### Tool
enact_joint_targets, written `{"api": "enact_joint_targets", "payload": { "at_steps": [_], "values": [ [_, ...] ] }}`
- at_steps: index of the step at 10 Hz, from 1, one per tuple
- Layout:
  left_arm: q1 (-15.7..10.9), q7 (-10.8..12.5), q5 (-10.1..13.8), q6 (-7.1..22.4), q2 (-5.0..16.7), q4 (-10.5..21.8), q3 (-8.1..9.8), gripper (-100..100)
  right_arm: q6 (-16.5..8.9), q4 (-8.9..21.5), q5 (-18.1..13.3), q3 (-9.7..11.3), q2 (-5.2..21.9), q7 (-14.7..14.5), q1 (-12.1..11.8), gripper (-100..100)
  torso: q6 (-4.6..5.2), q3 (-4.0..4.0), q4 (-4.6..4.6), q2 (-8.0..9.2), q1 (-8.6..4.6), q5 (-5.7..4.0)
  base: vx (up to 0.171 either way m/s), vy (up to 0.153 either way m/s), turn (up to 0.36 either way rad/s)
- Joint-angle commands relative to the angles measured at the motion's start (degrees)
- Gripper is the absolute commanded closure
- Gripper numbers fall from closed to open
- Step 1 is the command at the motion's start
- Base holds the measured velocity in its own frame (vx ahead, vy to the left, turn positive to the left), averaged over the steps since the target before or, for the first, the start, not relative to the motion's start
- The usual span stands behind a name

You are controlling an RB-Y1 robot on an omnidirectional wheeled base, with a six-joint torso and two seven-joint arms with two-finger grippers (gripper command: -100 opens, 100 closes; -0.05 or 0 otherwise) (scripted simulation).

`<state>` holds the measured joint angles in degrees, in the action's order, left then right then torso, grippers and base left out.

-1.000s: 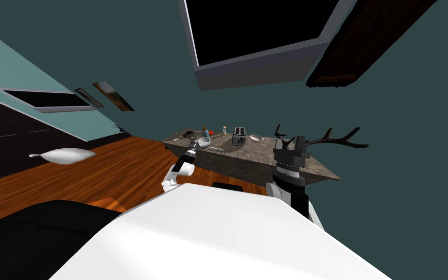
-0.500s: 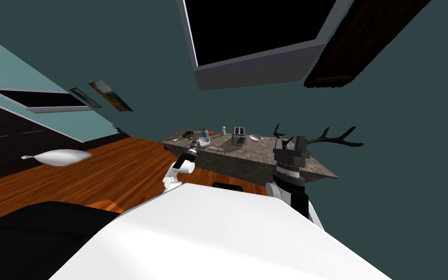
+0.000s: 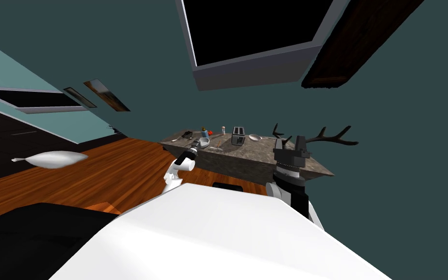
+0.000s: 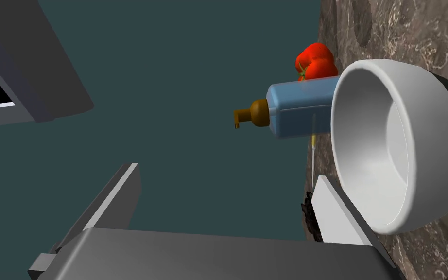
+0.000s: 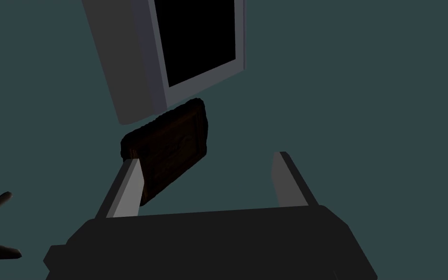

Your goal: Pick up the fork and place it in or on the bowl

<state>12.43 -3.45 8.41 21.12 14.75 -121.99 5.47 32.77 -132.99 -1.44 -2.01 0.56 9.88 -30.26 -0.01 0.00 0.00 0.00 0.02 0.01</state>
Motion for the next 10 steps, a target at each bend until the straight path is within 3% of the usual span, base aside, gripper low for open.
{"api": "enact_joint_targets", "payload": {
  "at_steps": [1, 10],
  "values": [
    [-1.16, 0.18, 0.40, 2.86, 0.68, 0.57, 0.23, -100, 0.00, 0.00, 0.00, 0.00, 0.00, 0.00, 0.00, 0, 0.00, 0.00, 0.00, 0.00, 0.00, 0.00, -0.003, 0.004, -0.046],
    [-4.65, 0.51, 1.27, 16.72, 2.26, 2.34, 1.13, -100, 0.00, 0.00, 0.00, 0.00, 0.00, 0.00, 0.00, 0, 0.01, -0.02, -0.01, -0.03, -0.03, -0.01, 0.002, -0.001, -0.036]
  ]
}}
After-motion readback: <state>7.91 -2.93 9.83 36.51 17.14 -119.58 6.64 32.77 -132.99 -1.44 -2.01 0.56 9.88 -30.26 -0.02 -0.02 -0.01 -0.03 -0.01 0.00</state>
